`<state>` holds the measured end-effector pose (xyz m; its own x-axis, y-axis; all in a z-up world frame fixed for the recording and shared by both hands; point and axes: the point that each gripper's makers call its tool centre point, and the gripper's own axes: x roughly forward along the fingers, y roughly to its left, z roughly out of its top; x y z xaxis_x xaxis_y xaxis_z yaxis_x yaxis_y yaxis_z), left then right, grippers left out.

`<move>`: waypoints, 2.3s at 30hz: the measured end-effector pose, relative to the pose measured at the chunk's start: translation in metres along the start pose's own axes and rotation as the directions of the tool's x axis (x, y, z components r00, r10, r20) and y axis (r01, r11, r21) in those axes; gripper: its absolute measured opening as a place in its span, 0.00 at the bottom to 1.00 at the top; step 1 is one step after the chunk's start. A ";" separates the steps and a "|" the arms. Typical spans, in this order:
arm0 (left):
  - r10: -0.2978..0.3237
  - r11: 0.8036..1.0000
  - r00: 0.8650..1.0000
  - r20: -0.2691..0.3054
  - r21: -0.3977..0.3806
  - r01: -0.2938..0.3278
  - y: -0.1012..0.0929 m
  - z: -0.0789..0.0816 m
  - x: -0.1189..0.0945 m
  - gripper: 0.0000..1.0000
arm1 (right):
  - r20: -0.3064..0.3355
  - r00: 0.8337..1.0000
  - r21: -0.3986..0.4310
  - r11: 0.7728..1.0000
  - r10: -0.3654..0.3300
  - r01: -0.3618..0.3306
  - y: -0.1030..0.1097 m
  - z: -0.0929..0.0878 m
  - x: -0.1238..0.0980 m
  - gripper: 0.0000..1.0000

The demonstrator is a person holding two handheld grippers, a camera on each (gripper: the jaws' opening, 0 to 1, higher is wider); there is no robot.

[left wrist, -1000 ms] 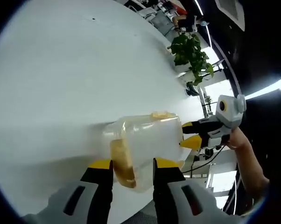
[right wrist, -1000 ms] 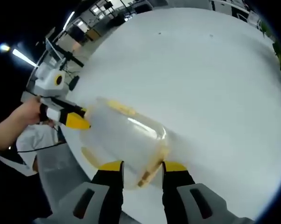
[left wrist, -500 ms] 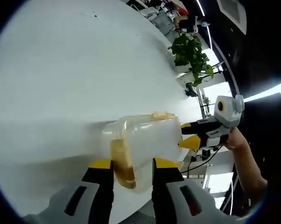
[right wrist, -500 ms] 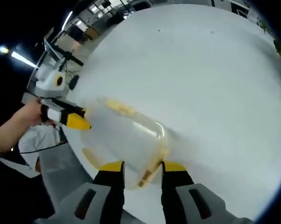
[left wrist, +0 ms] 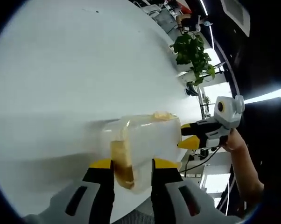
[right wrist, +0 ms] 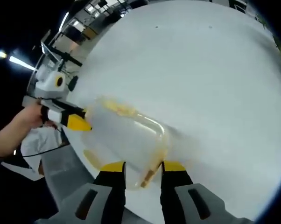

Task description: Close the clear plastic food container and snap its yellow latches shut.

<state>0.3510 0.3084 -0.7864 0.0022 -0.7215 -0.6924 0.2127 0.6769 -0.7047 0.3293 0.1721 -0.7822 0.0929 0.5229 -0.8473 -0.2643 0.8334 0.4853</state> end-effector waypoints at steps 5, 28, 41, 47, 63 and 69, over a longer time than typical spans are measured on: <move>0.014 1.000 1.000 0.010 0.001 -0.014 -0.002 -0.001 0.001 0.28 | 0.010 1.000 0.005 1.000 -0.003 0.003 -0.001 0.005 0.002 0.25; -0.042 0.999 0.998 0.057 -0.019 0.043 0.001 0.002 0.006 0.26 | -0.057 0.998 0.036 0.999 -0.011 0.013 -0.002 0.000 -0.001 0.25; -0.009 1.000 0.999 0.037 0.015 0.009 -0.004 0.002 0.002 0.31 | -0.001 1.000 0.047 0.999 0.000 0.000 0.000 -0.002 -0.004 0.29; 0.089 0.988 0.994 0.063 0.124 -0.097 0.003 0.009 -0.009 0.32 | -0.001 1.000 0.044 0.999 0.002 -0.002 0.002 -0.001 -0.002 0.29; 0.109 0.987 0.994 -0.009 0.119 -0.107 -0.003 0.000 -0.001 0.38 | 0.003 1.000 0.058 0.998 0.010 -0.010 0.003 -0.001 0.001 0.29; 0.102 0.990 0.994 -0.023 0.095 -0.100 0.000 -0.001 0.003 0.40 | -0.009 1.000 0.038 0.999 -0.011 0.011 0.007 0.000 0.001 0.29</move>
<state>0.3505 0.3063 -0.7883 0.0016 -0.6448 -0.7643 0.3035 0.7286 -0.6140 0.3276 0.1781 -0.7794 0.0871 0.5125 -0.8543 -0.2262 0.8453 0.4840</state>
